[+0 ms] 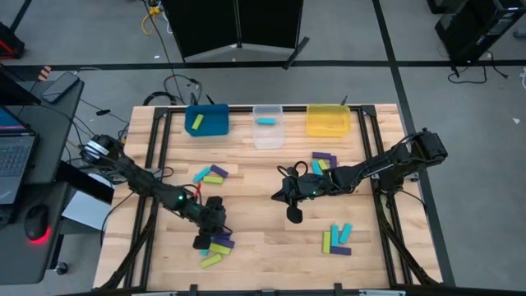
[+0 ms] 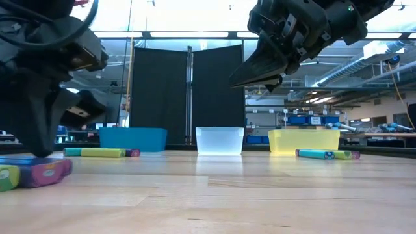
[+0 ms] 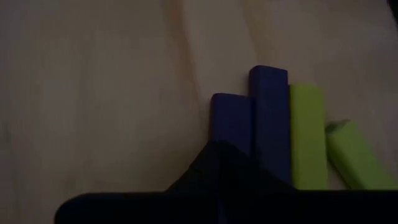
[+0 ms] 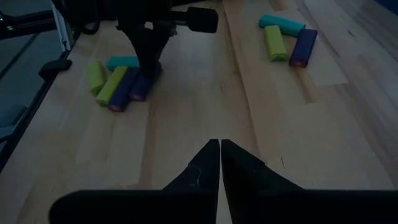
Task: Sort blocks
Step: Put the violet block into the yellow bin
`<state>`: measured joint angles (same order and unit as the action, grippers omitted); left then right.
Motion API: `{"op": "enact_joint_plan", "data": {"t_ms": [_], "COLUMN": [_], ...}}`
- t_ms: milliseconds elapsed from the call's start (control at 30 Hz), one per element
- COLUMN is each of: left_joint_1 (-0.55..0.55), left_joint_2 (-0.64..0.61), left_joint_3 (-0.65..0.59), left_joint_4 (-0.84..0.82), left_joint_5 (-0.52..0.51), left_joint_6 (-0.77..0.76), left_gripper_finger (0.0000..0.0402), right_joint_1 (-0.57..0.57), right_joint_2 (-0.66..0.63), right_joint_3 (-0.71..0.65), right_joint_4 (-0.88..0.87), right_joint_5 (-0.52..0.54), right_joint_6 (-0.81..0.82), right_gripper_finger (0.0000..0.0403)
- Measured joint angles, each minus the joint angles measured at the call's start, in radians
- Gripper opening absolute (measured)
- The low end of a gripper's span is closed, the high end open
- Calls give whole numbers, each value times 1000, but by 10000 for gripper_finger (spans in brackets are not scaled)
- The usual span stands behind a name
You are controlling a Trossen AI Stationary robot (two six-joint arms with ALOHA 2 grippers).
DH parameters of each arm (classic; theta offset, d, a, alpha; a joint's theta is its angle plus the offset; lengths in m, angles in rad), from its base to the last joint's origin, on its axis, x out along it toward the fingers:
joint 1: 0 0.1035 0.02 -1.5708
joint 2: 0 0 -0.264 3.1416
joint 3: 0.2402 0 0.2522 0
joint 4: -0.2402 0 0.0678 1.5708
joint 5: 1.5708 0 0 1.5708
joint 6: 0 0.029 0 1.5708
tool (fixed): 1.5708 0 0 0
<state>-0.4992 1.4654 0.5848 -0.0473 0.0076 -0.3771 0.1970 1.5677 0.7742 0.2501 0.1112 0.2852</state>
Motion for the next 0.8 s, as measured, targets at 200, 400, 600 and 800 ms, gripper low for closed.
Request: {"op": "enact_joint_plan", "data": {"t_ms": [200,400,600,800], "left_joint_1": [0,-16,-29,-32], "left_joint_2": [1,1,13,50], "left_joint_3": [46,74,64,68], "left_joint_4": [-29,-77,-109,-95], "left_joint_5": [-10,69,68,55], "left_joint_6": [12,19,-20,-20], "left_gripper_finger": [10,9,9,9], "right_joint_1": [0,0,0,0], "right_joint_2": [0,0,0,0], "right_joint_3": [0,0,0,0], "right_joint_4": [2,2,2,-2], "right_joint_5": [0,0,0,0], "right_joint_6": [0,0,0,0], "right_gripper_finger": [29,29,30,30]}}
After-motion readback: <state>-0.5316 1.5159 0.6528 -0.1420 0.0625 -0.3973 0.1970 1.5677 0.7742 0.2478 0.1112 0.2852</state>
